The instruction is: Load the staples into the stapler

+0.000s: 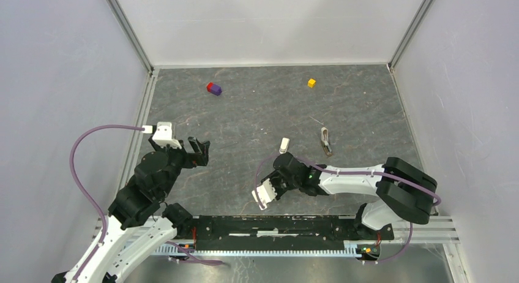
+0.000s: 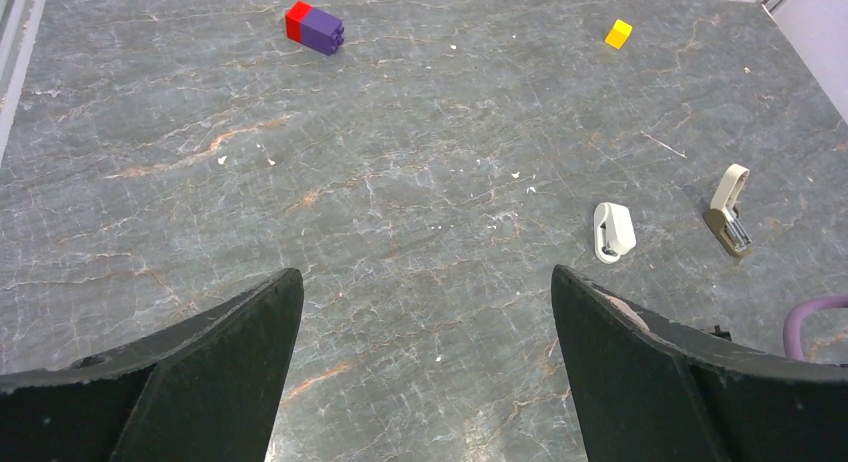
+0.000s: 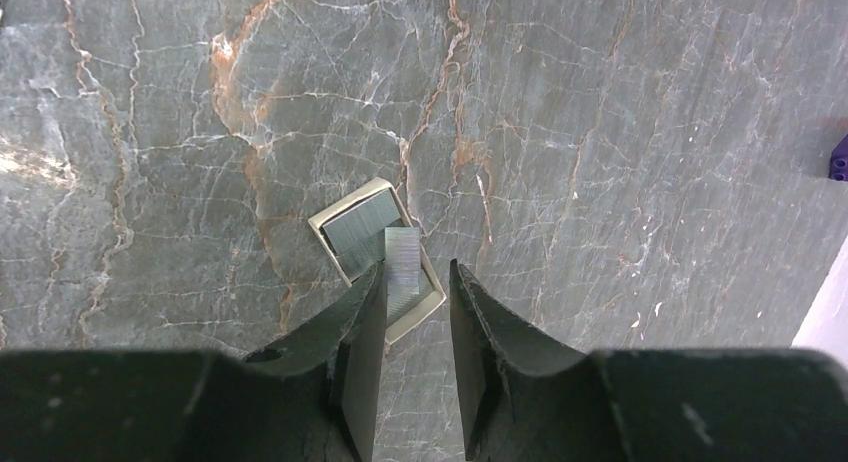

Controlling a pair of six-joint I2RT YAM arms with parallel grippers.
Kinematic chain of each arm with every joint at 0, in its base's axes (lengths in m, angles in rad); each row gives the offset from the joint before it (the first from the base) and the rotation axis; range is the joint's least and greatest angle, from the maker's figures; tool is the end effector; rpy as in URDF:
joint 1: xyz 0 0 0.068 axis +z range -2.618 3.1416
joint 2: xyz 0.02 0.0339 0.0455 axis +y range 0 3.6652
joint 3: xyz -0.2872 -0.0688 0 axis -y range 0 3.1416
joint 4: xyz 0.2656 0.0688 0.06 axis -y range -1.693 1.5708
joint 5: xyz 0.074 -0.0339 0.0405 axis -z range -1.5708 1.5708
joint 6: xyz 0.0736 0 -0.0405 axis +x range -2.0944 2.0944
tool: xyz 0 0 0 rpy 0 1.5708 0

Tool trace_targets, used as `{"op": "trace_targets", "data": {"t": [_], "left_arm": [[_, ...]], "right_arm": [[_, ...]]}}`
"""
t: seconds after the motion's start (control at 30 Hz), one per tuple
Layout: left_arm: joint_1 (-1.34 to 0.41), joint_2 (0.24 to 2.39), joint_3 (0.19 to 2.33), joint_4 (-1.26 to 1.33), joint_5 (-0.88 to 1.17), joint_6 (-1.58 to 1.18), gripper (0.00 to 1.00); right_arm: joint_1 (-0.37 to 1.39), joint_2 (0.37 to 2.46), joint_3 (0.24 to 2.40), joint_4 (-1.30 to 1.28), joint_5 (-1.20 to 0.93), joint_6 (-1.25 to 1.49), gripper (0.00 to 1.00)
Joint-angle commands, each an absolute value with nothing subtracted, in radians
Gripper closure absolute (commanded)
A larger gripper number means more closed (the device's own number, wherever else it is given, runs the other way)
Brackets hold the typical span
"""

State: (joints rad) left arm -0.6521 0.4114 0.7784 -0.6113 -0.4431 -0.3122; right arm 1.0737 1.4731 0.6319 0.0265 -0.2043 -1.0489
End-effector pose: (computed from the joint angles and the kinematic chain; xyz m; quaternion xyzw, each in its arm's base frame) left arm 0.1141 -0.0474 0.3457 -0.0033 0.7805 -0.1251 0.6124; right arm 0.1366 0.2831 0.1351 -0.8255 0.4181 0.0993 0.3660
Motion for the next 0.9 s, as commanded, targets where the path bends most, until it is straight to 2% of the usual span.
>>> {"op": "trace_targets", "data": {"t": [0.0,0.87], "left_arm": [[-0.652,0.402,0.779,-0.593,-0.463,-0.259,0.00],[-0.652,0.389,0.776,-0.593,-0.482,-0.255,0.00]], "right_arm": [[1.083,1.486,0.670,0.044,-0.185,-1.068,0.65],[1.109,1.556,0.738,-0.077,-0.149,-1.094,0.64]]}}
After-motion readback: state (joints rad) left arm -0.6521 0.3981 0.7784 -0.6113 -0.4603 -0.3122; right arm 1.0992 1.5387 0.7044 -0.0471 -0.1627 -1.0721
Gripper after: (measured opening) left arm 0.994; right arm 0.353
